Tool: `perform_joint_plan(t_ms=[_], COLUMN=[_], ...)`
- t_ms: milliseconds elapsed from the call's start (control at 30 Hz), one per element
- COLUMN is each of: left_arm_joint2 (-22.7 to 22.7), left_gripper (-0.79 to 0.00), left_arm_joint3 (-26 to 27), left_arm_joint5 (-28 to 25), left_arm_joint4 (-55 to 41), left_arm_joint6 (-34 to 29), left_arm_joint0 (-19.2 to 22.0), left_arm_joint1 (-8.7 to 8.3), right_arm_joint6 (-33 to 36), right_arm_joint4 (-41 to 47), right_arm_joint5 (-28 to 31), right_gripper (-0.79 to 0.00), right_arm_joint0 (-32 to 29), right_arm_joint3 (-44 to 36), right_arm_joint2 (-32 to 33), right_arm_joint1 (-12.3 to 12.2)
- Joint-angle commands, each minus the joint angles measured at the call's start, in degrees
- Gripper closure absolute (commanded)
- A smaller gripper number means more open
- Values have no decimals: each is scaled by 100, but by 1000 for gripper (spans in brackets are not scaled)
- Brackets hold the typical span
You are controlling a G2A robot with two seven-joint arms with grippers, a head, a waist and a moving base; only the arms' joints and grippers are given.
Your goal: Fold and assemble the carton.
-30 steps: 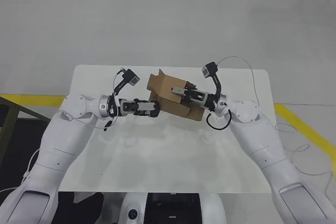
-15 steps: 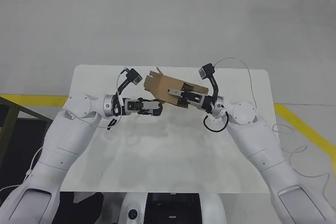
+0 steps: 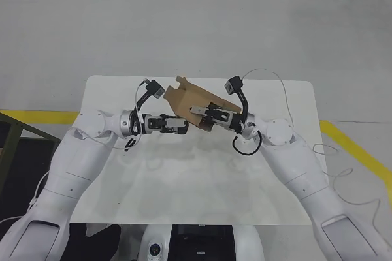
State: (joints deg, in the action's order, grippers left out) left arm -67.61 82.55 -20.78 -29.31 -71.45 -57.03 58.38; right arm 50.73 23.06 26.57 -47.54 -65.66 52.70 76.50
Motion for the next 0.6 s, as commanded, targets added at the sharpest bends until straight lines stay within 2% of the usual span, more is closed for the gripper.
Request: perform_joint_plan(t_ms=[0, 267, 567], left_arm_joint2=[-20, -100, -611], left_gripper=[-785, -785, -785], left_arm_joint3=[12, 31, -41], left_arm_joint5=[4, -5, 27], left_arm_joint4=[8, -7, -422], left_arm_joint6=[-18, -80, -283], left_arm_joint0=[-13, -61, -205], left_arm_joint1=[-7, -29, -125], right_arm_joint6=[5, 33, 121], right_arm_joint4=[5, 27, 96], right_arm_joint5=[5, 17, 11], right_gripper=[0, 0, 0], right_arm_joint0=[14, 33, -3], right_arm_joint3=[28, 142, 272], right_arm_joint2=[-6, 88, 323], right_arm_joint1=[10, 11, -36])
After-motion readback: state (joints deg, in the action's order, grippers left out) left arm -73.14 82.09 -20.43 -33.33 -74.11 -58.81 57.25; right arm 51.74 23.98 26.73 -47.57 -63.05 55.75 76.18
